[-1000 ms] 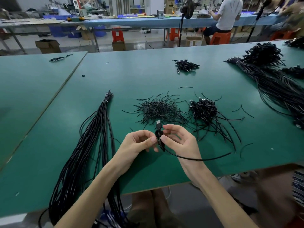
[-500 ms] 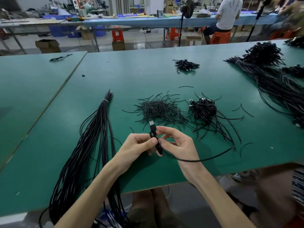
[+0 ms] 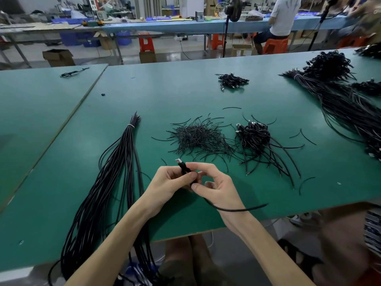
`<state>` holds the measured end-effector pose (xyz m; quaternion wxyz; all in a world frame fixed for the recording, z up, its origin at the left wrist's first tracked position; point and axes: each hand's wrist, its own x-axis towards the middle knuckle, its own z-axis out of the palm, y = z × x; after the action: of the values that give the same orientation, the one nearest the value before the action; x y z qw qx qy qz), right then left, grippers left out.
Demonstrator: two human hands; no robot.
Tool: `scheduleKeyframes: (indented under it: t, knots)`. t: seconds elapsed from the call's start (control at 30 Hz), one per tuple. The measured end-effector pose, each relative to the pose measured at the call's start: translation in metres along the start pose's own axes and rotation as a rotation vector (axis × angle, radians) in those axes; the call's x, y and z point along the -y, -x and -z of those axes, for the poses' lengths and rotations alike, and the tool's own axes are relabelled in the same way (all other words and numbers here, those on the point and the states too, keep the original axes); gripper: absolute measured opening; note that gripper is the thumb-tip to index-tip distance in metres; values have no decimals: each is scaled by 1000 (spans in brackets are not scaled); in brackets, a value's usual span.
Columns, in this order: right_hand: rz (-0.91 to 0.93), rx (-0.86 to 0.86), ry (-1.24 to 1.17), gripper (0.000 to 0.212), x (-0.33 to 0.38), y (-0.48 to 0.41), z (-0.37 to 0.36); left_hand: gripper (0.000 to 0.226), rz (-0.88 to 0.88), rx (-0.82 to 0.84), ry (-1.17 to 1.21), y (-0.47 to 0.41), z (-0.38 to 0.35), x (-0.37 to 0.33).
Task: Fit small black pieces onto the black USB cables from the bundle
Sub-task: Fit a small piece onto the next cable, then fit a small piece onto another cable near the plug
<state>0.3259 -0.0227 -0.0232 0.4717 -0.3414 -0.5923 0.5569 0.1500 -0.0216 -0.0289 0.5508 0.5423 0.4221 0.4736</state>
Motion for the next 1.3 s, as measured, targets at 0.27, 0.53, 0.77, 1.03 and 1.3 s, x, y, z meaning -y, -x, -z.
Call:
scheduleKeyframes:
  t: [0.27,0.53,0.77,1.03,1.3]
  knots:
    - [39,-55,100,65,-4,2,-3,22,-2,0,105,-1,0,2]
    - [-80,-44,186,53,-3,2,-5,21,-19,-142,109,-2,0,3]
    - [-116,-94,32,25,-2,-3,-4,36,-14,-111,191,-5,3,4]
    - [-148,-95,-78,25,-10,-3,-2,44,87,-199,138,-26,8,-13]
    - [-160,-70,17,26,-11,-1,-3,43,220,-66,120,-118,-45,-66]
